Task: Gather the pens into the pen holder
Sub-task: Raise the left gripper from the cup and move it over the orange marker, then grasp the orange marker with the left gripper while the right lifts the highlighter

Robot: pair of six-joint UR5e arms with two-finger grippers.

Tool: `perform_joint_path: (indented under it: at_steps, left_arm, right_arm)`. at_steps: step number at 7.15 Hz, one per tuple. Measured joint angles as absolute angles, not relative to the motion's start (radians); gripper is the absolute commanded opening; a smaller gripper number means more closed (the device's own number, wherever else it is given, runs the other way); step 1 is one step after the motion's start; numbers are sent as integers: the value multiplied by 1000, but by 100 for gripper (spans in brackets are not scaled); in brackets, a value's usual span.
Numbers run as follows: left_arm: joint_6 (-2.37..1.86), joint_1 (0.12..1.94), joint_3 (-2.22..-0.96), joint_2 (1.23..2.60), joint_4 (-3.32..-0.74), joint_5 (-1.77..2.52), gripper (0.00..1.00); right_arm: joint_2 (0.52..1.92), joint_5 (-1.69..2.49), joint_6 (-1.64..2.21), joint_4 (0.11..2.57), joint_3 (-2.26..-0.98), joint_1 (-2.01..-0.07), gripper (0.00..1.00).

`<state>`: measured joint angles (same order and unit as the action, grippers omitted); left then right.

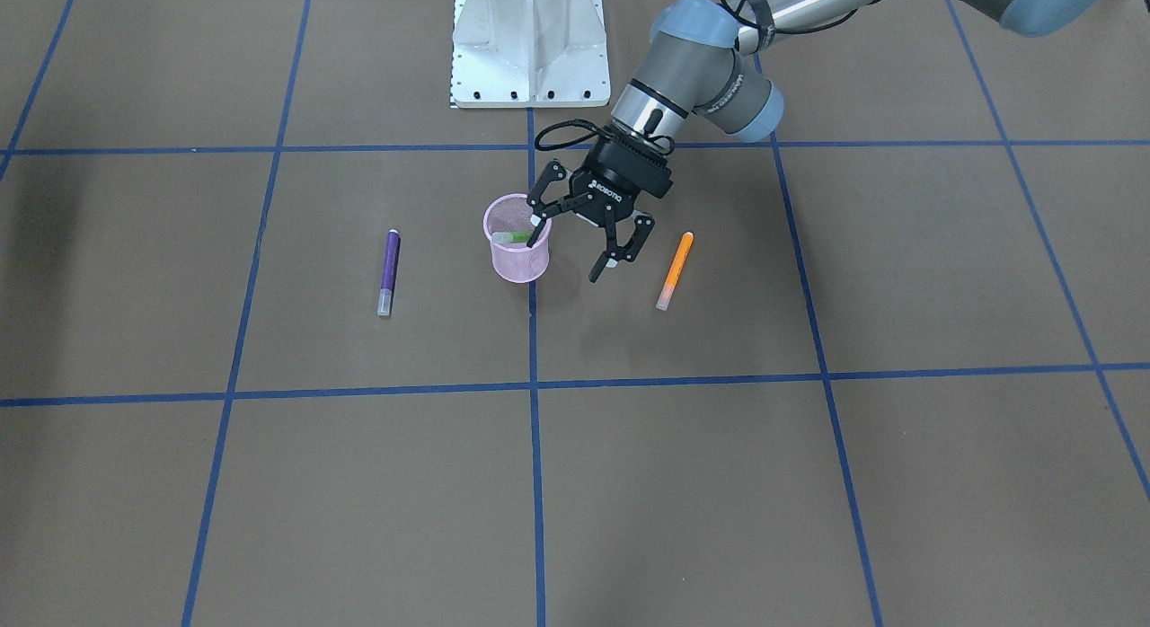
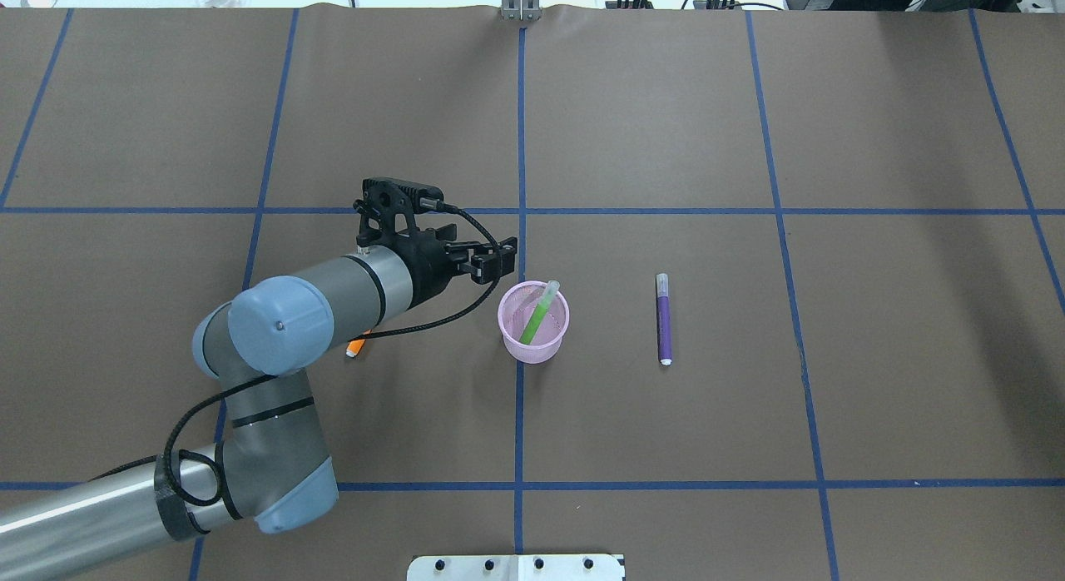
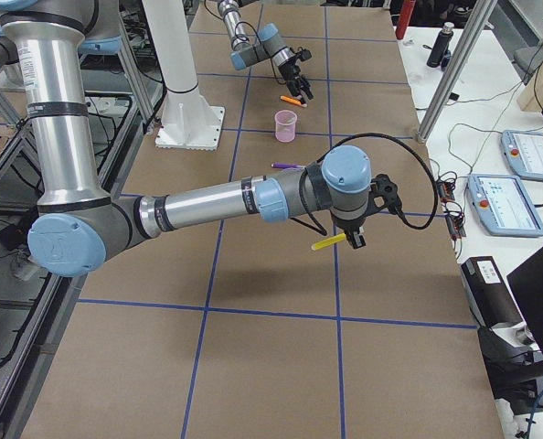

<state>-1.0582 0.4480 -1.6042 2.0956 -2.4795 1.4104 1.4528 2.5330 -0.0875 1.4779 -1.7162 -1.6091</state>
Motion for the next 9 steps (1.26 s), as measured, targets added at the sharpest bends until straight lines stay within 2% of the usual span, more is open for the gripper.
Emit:
perform_joint_path:
  at_steps: [4,9]
  left_arm:
    - [-1053,635,-1615,2094,-2263,1821,98]
    - [-924,651,-1620,2096,-2073,1859,98]
  right_arm:
    - [1471,2503,27,1302,-1741,-1612,0]
    - [1520,2394,290,886,-1703,-1610,0]
